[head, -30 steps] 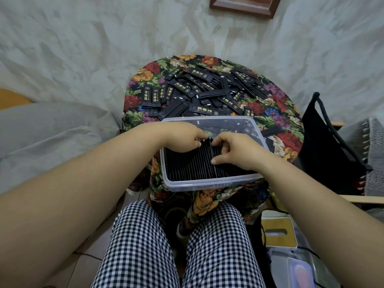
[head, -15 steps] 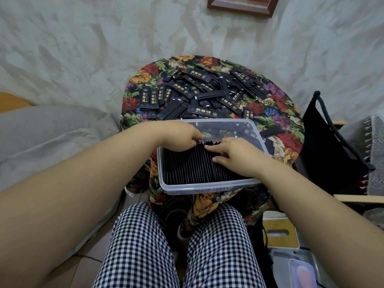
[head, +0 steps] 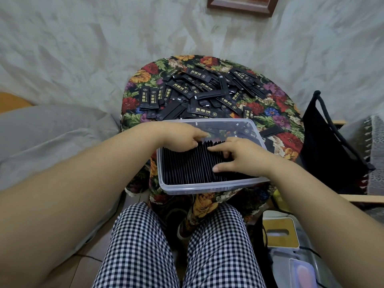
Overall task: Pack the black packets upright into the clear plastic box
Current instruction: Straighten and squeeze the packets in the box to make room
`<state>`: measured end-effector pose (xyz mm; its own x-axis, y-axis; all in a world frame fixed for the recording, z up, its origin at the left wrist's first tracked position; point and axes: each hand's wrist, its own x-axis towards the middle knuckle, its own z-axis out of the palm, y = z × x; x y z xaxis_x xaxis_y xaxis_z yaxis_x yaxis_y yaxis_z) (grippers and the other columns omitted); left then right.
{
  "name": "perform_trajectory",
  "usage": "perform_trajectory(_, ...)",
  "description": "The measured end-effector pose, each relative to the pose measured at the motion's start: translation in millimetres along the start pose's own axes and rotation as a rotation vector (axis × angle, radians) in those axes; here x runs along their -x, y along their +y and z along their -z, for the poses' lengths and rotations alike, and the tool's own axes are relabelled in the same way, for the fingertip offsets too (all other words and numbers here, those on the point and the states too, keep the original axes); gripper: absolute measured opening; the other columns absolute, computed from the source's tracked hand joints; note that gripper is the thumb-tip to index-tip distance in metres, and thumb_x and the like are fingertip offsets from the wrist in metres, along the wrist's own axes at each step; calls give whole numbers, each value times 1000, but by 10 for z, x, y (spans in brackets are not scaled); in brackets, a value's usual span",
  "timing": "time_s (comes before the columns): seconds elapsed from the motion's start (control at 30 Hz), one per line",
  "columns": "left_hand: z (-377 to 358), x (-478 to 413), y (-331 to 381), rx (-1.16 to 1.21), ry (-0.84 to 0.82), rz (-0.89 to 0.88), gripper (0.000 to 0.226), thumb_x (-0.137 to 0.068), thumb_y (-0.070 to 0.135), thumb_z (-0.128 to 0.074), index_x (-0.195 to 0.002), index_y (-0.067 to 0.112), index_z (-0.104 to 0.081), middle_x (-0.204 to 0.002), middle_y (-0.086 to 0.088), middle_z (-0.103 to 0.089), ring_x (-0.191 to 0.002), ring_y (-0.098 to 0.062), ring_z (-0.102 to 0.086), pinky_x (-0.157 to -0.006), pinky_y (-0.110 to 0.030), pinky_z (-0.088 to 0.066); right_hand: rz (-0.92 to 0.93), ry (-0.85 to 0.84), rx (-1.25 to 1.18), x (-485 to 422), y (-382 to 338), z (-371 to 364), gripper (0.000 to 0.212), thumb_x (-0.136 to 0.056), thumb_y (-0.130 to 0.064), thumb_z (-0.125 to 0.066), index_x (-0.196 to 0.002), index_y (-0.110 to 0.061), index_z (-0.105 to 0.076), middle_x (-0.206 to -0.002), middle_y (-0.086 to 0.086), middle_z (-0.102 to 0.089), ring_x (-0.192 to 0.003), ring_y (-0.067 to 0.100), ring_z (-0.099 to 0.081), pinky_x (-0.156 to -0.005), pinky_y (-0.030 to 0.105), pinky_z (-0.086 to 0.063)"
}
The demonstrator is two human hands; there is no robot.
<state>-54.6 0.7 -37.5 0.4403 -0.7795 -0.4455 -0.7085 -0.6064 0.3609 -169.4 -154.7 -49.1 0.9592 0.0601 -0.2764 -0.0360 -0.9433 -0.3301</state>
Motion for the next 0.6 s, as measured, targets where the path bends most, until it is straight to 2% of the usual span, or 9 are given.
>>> perform_trajectory(0.13, -17, -3, 0, -13, 7, -12, 46, -102, 19, -36, -147, 25, -30, -151, 4, -34, -136, -15, -33, -103, -24, -26, -3, 8, 17, -5, -45, -34, 78, -71, -49, -76, -138, -33, -42, -85, -22, -34, -86, 8, -44, -76, 24, -36)
perform_trajectory(0.23, -27, 1, -1, -27, 22, -11, 49, -102, 21, -37, -149, 24, -24, -152, 3, -31, -137, -17, -32, -105, -25, -25, -8, 6, 30, -35, -78, -17, 84, -69, -47, -79, -141, -31, -38, -84, -21, -32, -88, 9, -43, -76, 24, -35)
perform_trajectory(0.37, -19, 1, -10, 9, 1, -13, 50, -101, 20, -38, -149, 28, -24, -152, 8, -31, -136, -14, -32, -93, -18, -22, 4, -18, 52, -22, -31, -13, 95, -67, -51, -78, -147, -30, -31, -86, -19, -35, -87, 12, -44, -76, 26, -36)
perform_trajectory(0.5, 4, 0, -19, 27, -20, -27, 49, -101, 22, -40, -148, 29, -28, -150, 10, -34, -134, -11, -35, -94, -19, -23, -9, -18, 90, -22, -32, -26, 95, -68, -52, -77, -147, -32, -29, -96, -15, -33, -93, 7, -38, -80, 24, -35)
perform_trajectory(0.6, -1, -1, -7, 13, -7, -31, 46, -101, 23, -39, -146, 29, -30, -150, 8, -34, -133, -13, -36, -96, -21, -26, -11, -29, 31, -6, -16, -1, 85, -73, -51, -74, -145, -33, -33, -95, -15, -37, -83, 3, -42, -79, 22, -35)
